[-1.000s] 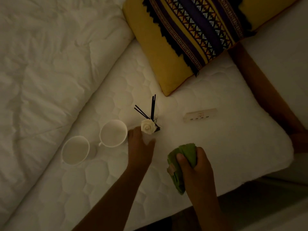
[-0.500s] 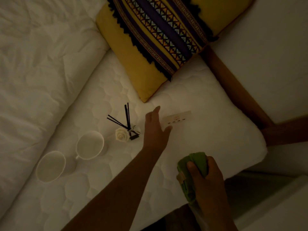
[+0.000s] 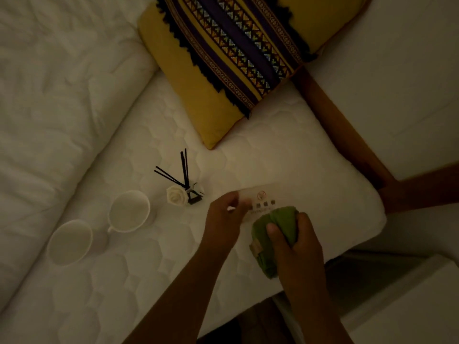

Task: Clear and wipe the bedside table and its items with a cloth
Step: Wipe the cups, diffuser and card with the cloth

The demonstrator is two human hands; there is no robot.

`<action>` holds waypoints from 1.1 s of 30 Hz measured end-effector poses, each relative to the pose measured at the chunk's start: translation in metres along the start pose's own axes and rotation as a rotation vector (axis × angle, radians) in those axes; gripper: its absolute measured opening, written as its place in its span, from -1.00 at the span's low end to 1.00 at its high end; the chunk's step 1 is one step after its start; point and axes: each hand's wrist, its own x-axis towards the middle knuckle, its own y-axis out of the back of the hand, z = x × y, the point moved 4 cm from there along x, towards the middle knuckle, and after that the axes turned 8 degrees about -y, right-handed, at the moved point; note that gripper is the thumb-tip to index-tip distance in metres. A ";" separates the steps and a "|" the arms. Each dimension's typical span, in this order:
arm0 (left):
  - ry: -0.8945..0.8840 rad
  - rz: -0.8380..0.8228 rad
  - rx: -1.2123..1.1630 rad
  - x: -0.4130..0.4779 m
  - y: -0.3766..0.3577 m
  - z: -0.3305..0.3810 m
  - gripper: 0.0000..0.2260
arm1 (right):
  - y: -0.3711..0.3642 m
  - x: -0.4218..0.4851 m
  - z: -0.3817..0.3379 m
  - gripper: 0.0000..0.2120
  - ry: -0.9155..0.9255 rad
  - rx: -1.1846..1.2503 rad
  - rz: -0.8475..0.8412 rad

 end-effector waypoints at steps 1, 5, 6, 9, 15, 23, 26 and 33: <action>0.016 -0.022 -0.052 -0.009 0.002 0.005 -0.87 | -0.004 -0.003 -0.010 -0.78 0.047 -0.007 0.036; 0.052 -0.068 -0.158 -0.039 0.012 0.032 -0.81 | -0.023 -0.014 -0.041 -0.54 0.186 -0.065 0.153; 0.049 -0.078 -0.175 -0.046 0.016 0.038 -0.82 | -0.027 -0.016 -0.047 -0.42 0.182 -0.087 0.169; 0.045 -0.090 -0.193 -0.067 0.034 0.051 -0.82 | -0.037 -0.027 -0.057 -0.23 0.181 -0.142 0.221; 0.052 -0.024 -0.210 -0.088 0.083 0.059 -0.85 | -0.069 -0.052 -0.065 -0.44 0.225 -0.127 0.250; 0.082 0.036 -0.198 -0.104 0.121 0.062 -0.85 | -0.067 -0.025 -0.084 -0.64 0.226 -0.097 0.266; 0.045 0.033 -0.222 -0.102 0.132 0.066 -0.84 | -0.068 -0.027 -0.087 -0.68 0.202 -0.017 0.271; 0.057 0.073 -0.279 -0.104 0.135 0.059 -0.85 | -0.092 -0.058 -0.094 -0.62 0.320 -0.207 0.312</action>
